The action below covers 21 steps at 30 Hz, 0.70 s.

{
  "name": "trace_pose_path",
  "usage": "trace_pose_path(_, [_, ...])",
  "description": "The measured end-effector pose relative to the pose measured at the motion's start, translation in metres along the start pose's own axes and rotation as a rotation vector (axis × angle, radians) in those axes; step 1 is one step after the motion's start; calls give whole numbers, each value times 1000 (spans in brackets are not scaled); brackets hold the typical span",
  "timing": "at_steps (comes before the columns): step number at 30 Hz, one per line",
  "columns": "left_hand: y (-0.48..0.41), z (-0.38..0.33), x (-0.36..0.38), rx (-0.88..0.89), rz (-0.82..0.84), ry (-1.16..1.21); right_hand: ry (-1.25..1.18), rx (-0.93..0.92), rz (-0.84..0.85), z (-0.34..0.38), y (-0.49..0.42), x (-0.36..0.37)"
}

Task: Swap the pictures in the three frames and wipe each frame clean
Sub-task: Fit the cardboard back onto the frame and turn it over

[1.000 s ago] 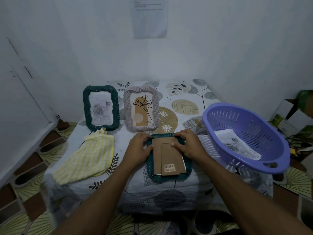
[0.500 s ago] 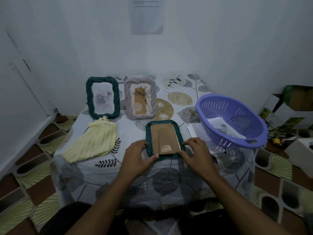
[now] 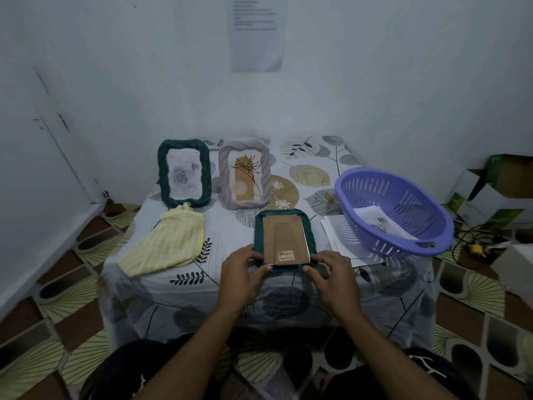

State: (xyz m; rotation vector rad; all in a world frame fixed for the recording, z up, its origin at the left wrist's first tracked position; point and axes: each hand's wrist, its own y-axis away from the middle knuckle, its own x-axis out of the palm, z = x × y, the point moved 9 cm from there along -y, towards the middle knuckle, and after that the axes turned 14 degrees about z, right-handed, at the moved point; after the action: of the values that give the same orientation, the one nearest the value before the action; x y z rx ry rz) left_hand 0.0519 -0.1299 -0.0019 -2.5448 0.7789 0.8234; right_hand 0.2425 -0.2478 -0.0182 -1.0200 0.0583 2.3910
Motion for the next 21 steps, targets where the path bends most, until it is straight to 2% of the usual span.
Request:
trace_pose_path(7, [-5,11,3,-65,28,33,-60,-20,-43,3,2,-5])
trace_pose_path(21, [-10,8,4,5,96,-83,-27,-8,4,-1,-3,-2])
